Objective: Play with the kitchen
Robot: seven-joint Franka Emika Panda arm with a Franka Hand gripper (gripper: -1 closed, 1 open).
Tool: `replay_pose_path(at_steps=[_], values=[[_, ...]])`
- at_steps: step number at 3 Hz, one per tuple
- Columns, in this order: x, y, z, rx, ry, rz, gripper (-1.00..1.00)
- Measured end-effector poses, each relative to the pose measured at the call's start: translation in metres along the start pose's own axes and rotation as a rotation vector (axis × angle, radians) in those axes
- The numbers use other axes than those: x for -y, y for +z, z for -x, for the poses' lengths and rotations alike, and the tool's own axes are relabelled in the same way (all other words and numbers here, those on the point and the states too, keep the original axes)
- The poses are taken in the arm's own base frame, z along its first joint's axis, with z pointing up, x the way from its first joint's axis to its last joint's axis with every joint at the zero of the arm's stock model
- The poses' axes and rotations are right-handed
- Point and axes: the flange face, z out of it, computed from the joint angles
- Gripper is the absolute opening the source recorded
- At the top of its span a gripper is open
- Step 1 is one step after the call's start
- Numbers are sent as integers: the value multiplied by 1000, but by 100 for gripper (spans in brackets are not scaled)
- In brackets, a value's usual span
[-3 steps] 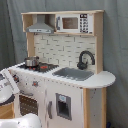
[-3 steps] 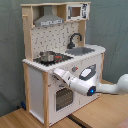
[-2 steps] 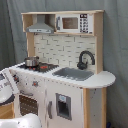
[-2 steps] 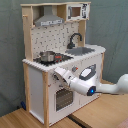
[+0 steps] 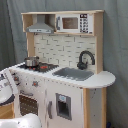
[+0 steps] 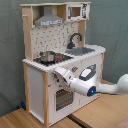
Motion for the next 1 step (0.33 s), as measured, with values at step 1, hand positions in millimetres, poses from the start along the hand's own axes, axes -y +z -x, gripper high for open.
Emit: replay_pose_path(at_steps=[1], values=[[-4, -29, -8, -31, -8, 2, 100]])
